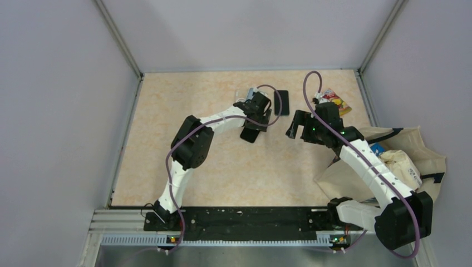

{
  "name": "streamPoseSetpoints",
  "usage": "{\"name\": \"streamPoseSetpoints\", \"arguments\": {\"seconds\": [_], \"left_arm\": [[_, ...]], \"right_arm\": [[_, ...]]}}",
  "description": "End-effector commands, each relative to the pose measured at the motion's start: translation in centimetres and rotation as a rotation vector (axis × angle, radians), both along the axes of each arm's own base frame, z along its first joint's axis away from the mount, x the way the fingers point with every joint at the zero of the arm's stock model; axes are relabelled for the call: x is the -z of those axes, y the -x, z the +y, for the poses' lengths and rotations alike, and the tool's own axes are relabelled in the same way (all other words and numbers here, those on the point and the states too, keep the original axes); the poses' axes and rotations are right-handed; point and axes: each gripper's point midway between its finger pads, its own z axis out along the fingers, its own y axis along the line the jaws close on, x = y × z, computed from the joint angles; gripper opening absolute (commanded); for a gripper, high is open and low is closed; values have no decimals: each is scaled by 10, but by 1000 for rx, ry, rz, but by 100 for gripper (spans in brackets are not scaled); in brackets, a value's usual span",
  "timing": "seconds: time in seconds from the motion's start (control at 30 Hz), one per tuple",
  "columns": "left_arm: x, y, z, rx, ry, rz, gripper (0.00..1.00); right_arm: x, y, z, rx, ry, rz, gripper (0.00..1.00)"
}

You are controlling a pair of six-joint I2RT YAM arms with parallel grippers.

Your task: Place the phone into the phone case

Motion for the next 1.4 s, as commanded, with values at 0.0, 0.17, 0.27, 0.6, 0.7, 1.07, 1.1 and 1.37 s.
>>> {"name": "streamPoseSetpoints", "arguments": {"seconds": [0.0, 0.17, 0.27, 0.6, 0.7, 1.07, 1.1, 1.37], "left_arm": [[4, 8, 10, -18, -18, 0, 80], [-15, 24, 24, -46, 20, -30, 51], [-25, 38, 37, -66, 45, -41, 44], [-36, 85, 106, -287, 76, 5, 44], [-40, 93, 120, -332, 93, 19, 44], [-50, 108, 126, -332, 139, 56, 44], [-50, 108, 127, -329, 139, 56, 44], [-53, 112, 124, -295, 151, 61, 44]], "right_arm": [[-9, -6, -1, 1, -9, -41, 96], [-4, -23, 10, -8, -31, -28, 93], [-1, -41, 17, -5, -44, -23, 90], [32, -115, 73, 18, -35, 20, 73], [57, -138, 88, 50, -59, 48, 66], [89, -198, 118, 230, -56, 1, 55], [91, -199, 120, 239, -59, -1, 54], [97, -211, 125, 303, -93, -29, 53]]}}
